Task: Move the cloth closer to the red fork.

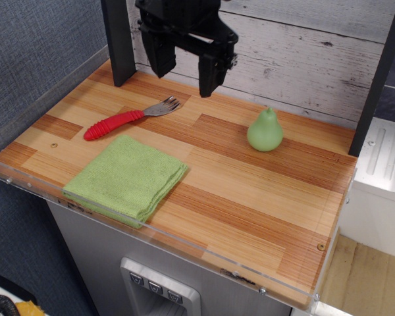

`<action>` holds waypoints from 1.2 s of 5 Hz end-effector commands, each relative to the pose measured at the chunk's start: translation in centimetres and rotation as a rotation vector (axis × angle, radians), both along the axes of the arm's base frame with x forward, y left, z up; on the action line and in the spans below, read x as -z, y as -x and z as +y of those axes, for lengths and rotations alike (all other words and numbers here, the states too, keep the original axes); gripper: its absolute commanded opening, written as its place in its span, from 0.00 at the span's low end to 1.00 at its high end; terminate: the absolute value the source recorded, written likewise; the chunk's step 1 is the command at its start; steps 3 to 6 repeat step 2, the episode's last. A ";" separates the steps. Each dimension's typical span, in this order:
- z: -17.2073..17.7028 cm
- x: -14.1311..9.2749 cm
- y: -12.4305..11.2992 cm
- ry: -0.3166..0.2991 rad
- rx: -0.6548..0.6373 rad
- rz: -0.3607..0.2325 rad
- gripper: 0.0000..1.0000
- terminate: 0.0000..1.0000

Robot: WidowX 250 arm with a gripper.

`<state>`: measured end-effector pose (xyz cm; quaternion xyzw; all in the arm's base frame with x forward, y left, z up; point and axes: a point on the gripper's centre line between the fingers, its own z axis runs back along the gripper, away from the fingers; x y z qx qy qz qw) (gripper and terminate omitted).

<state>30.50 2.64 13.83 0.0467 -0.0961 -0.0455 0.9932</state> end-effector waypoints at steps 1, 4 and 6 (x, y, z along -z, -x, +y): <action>-0.6 -2.5 -0.1 -0.007 0.022 -0.068 1.00 0.00; -0.6 -2.5 -0.1 -0.007 0.022 -0.068 1.00 1.00; -0.6 -2.5 -0.1 -0.007 0.022 -0.068 1.00 1.00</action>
